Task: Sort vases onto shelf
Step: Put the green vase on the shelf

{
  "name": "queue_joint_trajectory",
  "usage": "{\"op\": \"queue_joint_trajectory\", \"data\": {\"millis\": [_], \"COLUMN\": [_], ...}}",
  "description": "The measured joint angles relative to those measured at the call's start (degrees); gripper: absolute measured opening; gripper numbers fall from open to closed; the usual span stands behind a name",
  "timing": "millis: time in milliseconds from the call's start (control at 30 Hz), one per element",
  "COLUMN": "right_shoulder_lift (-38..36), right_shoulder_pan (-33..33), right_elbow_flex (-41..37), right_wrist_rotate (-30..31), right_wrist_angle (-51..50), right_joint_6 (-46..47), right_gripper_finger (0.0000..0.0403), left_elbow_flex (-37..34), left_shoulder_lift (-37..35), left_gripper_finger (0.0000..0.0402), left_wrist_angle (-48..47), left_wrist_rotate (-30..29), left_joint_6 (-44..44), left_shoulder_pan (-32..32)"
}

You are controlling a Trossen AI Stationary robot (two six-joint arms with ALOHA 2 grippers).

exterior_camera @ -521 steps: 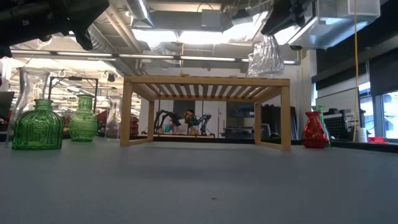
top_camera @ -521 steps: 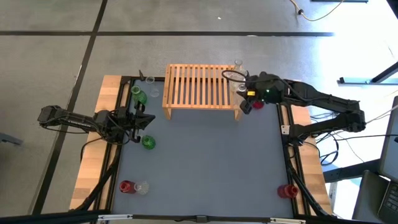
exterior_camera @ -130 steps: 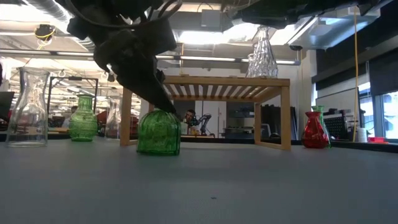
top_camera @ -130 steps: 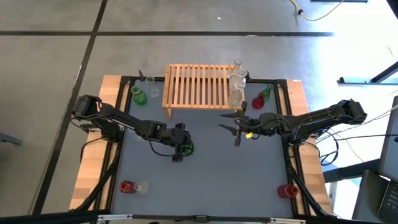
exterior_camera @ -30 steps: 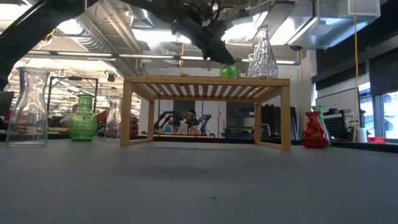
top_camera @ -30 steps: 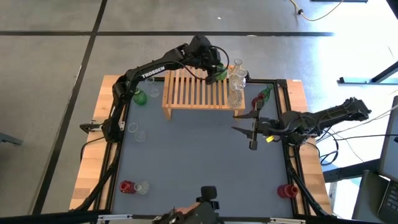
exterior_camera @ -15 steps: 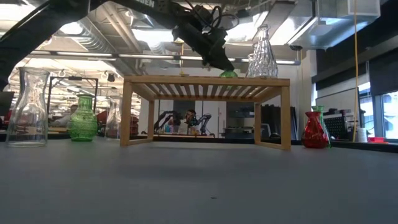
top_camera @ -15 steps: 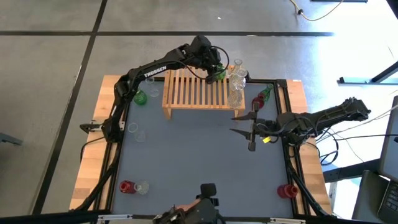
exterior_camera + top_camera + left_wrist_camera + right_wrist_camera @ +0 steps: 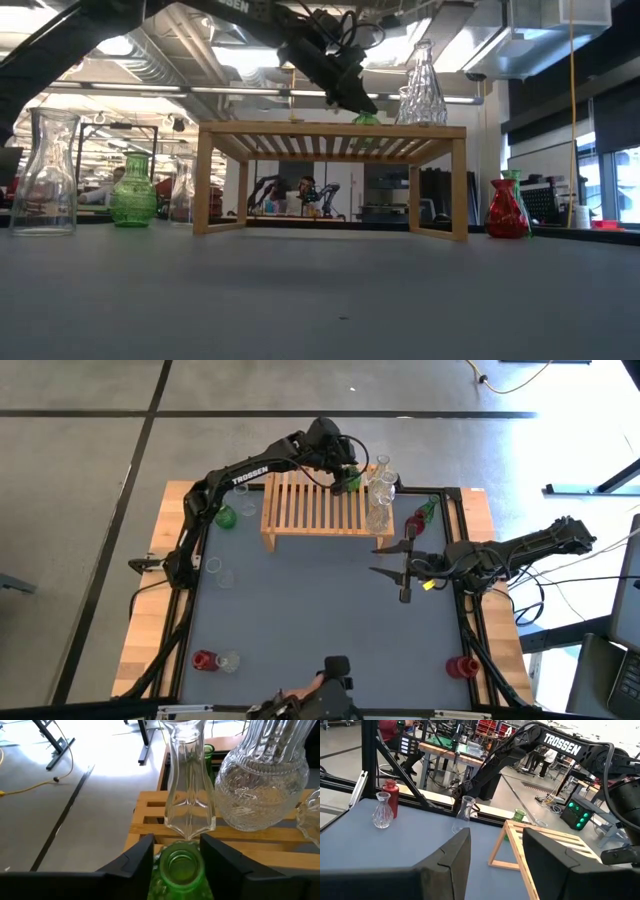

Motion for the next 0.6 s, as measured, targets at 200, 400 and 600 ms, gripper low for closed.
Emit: {"op": "queue_joint_trajectory", "data": {"millis": [200,400,600], "right_shoulder_lift": [0.0,0.0,0.0], "right_shoulder_pan": [0.0,0.0,0.0], "right_elbow_flex": [0.0,0.0,0.0], "right_wrist_rotate": [0.0,0.0,0.1], "right_wrist_angle": [-0.3,-0.4,-0.6], "right_joint_6": [0.0,0.0,-0.8], "right_gripper_finger": [0.017,0.017,0.017], "left_elbow_flex": [-0.3,-0.4,-0.4], "left_shoulder_lift": [0.0,-0.3,-2.9], "left_gripper_finger": [0.0183,0.0187,0.0187], "left_wrist_angle": [0.4,0.5,-0.1], "left_wrist_rotate": [-0.2,-2.3,-4.0], "left_joint_6": [0.0,-0.1,0.1], "left_shoulder_pan": [-0.1,-0.7,-1.4]}}
